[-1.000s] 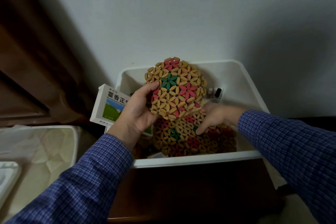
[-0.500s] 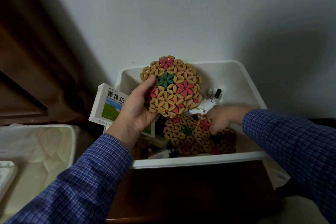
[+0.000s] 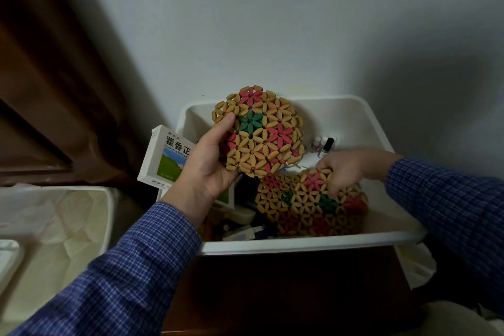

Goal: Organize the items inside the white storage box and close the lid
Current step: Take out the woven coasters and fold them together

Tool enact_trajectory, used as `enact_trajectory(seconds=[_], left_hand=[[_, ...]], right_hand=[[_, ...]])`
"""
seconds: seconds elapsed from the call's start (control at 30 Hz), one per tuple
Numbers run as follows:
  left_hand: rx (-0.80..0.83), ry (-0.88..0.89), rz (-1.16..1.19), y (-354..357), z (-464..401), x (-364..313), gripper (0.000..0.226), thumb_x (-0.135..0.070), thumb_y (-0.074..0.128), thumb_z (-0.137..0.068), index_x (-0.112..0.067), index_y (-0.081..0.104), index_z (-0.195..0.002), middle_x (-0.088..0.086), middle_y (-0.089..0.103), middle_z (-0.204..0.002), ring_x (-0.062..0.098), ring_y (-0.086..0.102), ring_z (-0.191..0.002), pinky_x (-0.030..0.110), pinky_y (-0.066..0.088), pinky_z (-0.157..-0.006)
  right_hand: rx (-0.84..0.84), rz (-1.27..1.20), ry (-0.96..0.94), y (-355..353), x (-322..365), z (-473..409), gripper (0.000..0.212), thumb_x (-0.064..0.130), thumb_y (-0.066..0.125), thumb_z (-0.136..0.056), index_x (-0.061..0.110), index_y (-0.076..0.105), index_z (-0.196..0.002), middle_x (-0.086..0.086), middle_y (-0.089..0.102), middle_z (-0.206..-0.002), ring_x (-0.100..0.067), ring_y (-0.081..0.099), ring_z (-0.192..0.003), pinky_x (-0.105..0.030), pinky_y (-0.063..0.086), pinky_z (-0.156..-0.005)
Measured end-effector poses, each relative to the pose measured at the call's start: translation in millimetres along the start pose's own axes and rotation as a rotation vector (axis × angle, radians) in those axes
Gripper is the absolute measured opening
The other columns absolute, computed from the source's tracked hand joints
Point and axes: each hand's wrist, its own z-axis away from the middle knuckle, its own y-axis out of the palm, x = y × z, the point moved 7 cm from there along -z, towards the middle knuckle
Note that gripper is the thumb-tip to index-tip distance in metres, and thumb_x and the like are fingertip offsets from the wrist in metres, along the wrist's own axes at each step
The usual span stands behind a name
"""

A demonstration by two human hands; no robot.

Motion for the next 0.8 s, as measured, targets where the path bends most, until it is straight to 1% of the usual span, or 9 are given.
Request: enact_trajectory(seconds=[0.1,0.27,0.4,0.43,0.53,0.63,0.7,0.77,0.8], left_hand=[[-0.004,0.011,0.000,-0.4,-0.3,-0.2,0.037,-0.028,0.060,-0.097,-0.003,0.063,-0.124,0.021,0.068,-0.124,0.037,0.065,-0.116,0.051,0.053,-0.097],[-0.006,0.005,-0.019,1.0,0.3,1.9,0.030,-0.028,0.061,-0.095,-0.005,0.080,-0.099,0.020,0.071,-0.118,0.036,0.069,-0.110,0.047,0.059,-0.087],[-0.029,0.004,-0.020,0.4,1.7,1.3,0.030,-0.028,0.063,-0.094,-0.004,0.077,-0.104,0.020,0.071,-0.118,0.036,0.070,-0.107,0.046,0.060,-0.079],[-0.035,0.005,-0.019,-0.2,2.2,0.7,0.031,-0.028,0.063,-0.094,-0.003,0.073,-0.109,0.020,0.071,-0.117,0.036,0.070,-0.107,0.045,0.061,-0.078],[-0.050,-0.001,-0.015,-0.9,3.1,0.6,0.030,-0.025,0.063,-0.094,-0.003,0.067,-0.114,0.020,0.072,-0.115,0.035,0.071,-0.105,0.045,0.061,-0.079],[-0.120,-0.006,-0.061,-4.3,3.3,1.5,0.024,-0.021,0.063,-0.094,-0.006,0.067,-0.112,0.016,0.076,-0.107,0.030,0.074,-0.098,0.041,0.062,-0.073],[-0.184,0.004,-0.124,-7.8,3.5,0.6,0.022,-0.021,0.063,-0.093,-0.009,0.066,-0.112,0.011,0.077,-0.104,0.026,0.075,-0.093,0.036,0.061,-0.070],[-0.224,0.020,-0.162,-9.5,3.4,-0.6,0.024,-0.020,0.063,-0.094,-0.011,0.064,-0.116,0.010,0.077,-0.103,0.024,0.076,-0.090,0.036,0.061,-0.069],[-0.238,0.024,-0.169,-10.3,3.2,-0.8,0.026,-0.019,0.063,-0.094,-0.012,0.063,-0.119,0.010,0.077,-0.104,0.024,0.075,-0.091,0.037,0.061,-0.069]], right_hand=[[-0.018,0.011,-0.002,-6.0,5.3,5.9,0.049,0.016,0.082,-0.074,0.012,0.064,-0.120,-0.003,0.065,-0.120,-0.022,0.063,-0.105,-0.038,0.056,-0.093],[-0.015,0.071,0.047,-12.9,8.2,13.1,0.057,0.010,0.076,-0.078,0.014,0.054,-0.131,-0.001,0.055,-0.106,-0.016,0.057,-0.090,-0.023,0.046,-0.064],[0.010,0.116,0.049,-11.4,11.0,18.3,0.082,0.007,0.071,-0.081,0.013,0.032,-0.153,-0.013,0.042,-0.150,-0.027,0.048,-0.131,-0.027,0.045,-0.088],[0.020,0.100,0.040,-12.2,12.0,21.2,0.085,0.005,0.070,-0.082,0.014,0.028,-0.155,-0.013,0.038,-0.154,-0.028,0.045,-0.133,-0.029,0.044,-0.090],[0.033,0.031,0.020,-19.3,12.4,28.9,0.079,0.003,0.069,-0.080,0.021,0.032,-0.148,-0.012,0.051,-0.132,-0.024,0.055,-0.109,-0.033,0.052,-0.083],[-0.033,0.067,0.030,-30.5,10.8,33.2,0.079,0.009,0.069,-0.079,0.015,0.033,-0.148,-0.006,0.054,-0.117,-0.022,0.056,-0.102,-0.035,0.054,-0.083],[-0.037,0.099,0.040,-31.6,10.7,33.7,0.063,0.009,0.067,-0.079,0.012,0.047,-0.138,0.001,0.055,-0.097,-0.013,0.056,-0.084,-0.029,0.050,-0.068],[-0.059,0.098,0.066,-32.4,7.4,33.5,0.023,0.010,0.067,-0.079,0.014,0.054,-0.098,0.004,0.049,-0.081,-0.009,0.050,-0.071,-0.026,0.042,-0.059],[-0.069,0.088,0.069,-33.2,5.8,33.0,0.017,0.011,0.067,-0.078,0.017,0.051,-0.083,0.003,0.050,-0.080,-0.010,0.050,-0.070,-0.027,0.041,-0.059]])
